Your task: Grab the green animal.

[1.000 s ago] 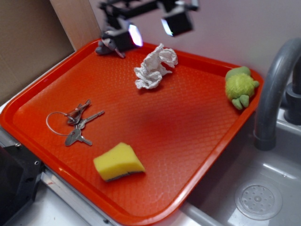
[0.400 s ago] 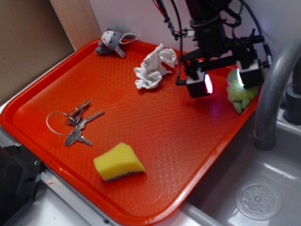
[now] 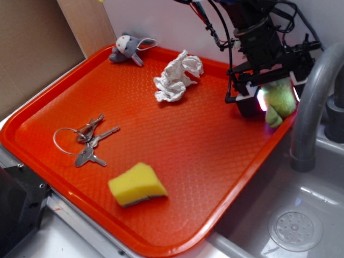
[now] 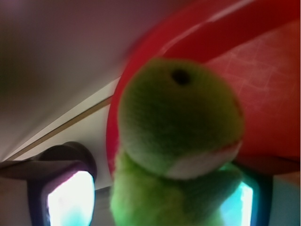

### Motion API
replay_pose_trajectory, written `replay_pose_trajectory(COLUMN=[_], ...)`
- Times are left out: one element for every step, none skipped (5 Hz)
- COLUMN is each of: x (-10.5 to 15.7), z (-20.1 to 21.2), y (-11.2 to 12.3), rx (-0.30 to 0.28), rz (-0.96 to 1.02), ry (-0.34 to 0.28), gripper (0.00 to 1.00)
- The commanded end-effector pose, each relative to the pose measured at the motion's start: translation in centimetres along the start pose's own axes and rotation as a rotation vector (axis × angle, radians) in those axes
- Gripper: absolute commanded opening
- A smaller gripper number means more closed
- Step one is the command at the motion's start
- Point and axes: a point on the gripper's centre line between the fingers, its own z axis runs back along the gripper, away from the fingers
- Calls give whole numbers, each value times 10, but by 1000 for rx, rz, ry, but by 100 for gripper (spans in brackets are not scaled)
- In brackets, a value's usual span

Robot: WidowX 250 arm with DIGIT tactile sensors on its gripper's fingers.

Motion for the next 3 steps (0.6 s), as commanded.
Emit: replay_pose_trajectory(x=[4,-1,-20], z=[0,25,75], y=[5,21,37], rx=[-21,201,262], rz=[-20,6,21], ry=[-20,-50,-27], gripper=[0,0,0])
